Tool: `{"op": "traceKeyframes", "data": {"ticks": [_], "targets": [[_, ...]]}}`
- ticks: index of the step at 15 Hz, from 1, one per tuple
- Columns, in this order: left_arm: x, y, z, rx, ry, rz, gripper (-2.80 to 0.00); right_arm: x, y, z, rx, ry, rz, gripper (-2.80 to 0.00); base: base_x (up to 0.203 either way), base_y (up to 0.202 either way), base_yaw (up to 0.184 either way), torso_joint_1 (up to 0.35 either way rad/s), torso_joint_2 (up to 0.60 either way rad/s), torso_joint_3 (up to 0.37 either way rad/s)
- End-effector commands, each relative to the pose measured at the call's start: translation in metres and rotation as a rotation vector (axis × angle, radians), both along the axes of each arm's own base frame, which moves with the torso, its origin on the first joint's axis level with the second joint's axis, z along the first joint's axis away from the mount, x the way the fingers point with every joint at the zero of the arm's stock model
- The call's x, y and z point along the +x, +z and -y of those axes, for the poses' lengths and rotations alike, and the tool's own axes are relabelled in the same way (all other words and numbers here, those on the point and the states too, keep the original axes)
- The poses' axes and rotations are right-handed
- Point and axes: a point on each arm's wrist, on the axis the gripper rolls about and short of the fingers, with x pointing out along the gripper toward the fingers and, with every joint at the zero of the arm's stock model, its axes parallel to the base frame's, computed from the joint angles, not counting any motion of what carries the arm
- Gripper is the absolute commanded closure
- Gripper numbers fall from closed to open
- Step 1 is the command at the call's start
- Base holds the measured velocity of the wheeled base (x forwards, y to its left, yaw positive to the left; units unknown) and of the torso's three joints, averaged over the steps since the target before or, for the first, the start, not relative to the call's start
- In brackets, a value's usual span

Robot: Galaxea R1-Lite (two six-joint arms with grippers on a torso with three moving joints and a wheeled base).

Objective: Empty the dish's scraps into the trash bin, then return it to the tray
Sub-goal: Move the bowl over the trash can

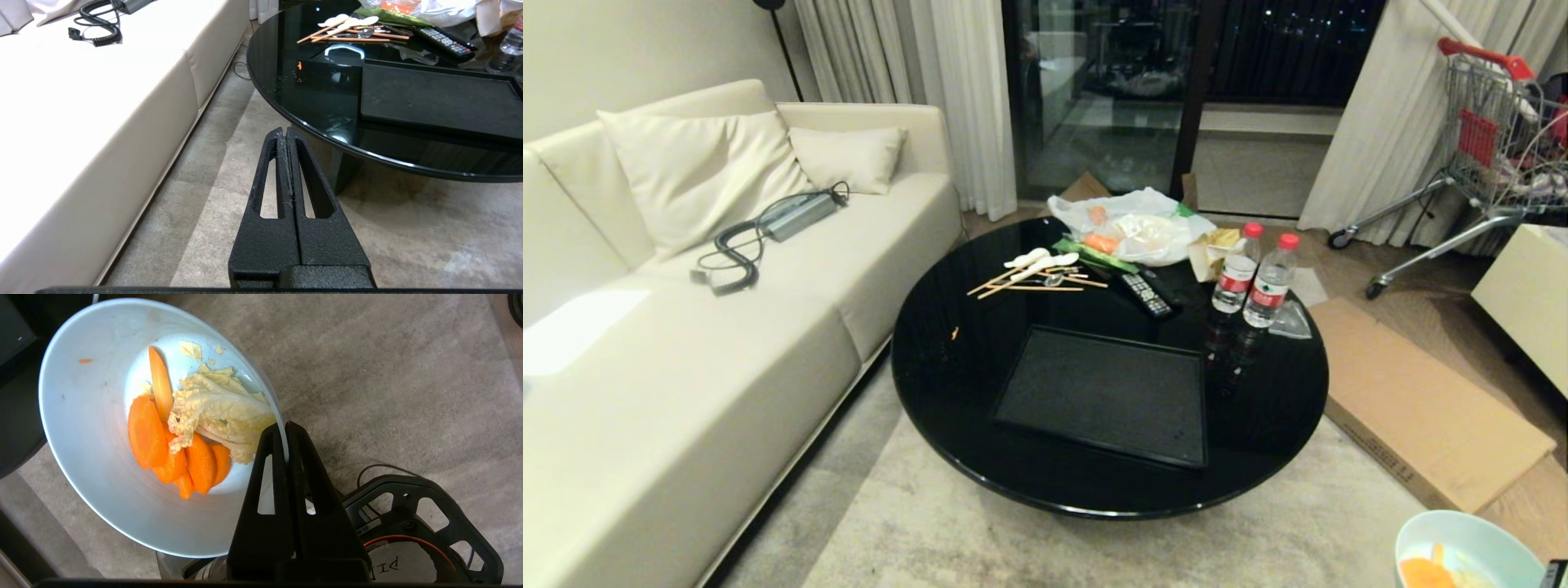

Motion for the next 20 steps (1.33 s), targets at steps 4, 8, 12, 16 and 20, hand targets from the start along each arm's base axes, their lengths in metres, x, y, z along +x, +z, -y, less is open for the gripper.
{"op": "traceKeyframes", "data": {"ticks": [4, 8, 12, 16, 20], "targets": [[0.000, 0.000, 0.000, 0.000, 0.000, 0.001, 0.00, 0.001, -0.001, -0.001, 0.008, 0.007, -0.013, 0.00, 0.000, 0.000, 0.000, 0.000, 0.00, 0.000], [0.000, 0.000, 0.000, 0.000, 0.000, 0.001, 0.00, 0.003, -0.002, -0.001, 0.008, 0.011, -0.020, 0.00, 0.000, 0.000, 0.000, 0.000, 0.00, 0.000], [0.000, 0.000, 0.000, 0.000, 0.000, 0.001, 0.00, 0.003, -0.002, -0.002, 0.009, 0.017, -0.026, 0.00, 0.000, 0.000, 0.000, 0.000, 0.00, 0.000], [0.000, 0.000, 0.000, 0.000, 0.000, 0.001, 0.00, -0.002, -0.011, -0.001, 0.008, 0.012, -0.062, 0.00, 0.000, 0.000, 0.000, 0.000, 0.00, 0.000], [0.000, 0.000, 0.000, 0.000, 0.000, 0.001, 0.00, 0.002, -0.014, -0.002, 0.008, 0.013, -0.041, 0.00, 0.000, 0.002, -0.015, 0.001, 0.00, 0.002]]}}
